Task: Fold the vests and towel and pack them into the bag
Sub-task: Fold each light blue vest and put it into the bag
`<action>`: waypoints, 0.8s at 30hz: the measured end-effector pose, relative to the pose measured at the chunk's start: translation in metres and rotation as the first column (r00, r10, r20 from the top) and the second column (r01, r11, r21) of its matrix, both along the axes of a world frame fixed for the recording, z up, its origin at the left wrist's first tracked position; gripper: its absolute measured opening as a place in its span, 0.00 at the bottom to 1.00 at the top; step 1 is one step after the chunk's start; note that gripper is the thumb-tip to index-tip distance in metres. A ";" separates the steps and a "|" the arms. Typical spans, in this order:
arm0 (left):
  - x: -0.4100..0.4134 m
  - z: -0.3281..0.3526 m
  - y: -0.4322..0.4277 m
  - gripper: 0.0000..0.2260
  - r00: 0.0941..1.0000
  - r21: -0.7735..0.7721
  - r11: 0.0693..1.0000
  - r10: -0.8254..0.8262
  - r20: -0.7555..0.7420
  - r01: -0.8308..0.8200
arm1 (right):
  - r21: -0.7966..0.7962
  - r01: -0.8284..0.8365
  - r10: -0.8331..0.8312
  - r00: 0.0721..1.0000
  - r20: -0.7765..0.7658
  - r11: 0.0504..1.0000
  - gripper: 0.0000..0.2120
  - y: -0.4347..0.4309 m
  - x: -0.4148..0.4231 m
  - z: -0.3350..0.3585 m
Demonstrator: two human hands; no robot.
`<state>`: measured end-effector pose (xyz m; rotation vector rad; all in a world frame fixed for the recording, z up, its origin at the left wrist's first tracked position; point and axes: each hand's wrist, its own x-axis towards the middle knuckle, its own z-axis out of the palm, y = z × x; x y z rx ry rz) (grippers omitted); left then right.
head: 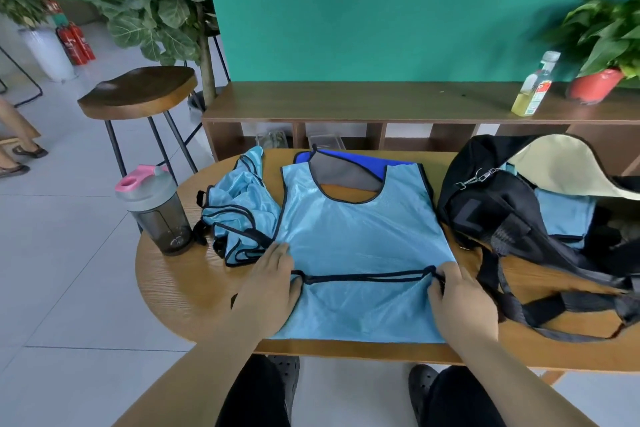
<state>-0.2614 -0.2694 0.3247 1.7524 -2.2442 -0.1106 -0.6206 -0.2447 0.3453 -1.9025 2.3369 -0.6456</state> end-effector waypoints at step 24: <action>0.018 0.128 0.024 0.05 0.613 0.152 0.979 0.205 -0.763 -0.139 | -0.110 0.009 0.027 0.945 0.327 0.994 0.07 0.016 -0.027 0.088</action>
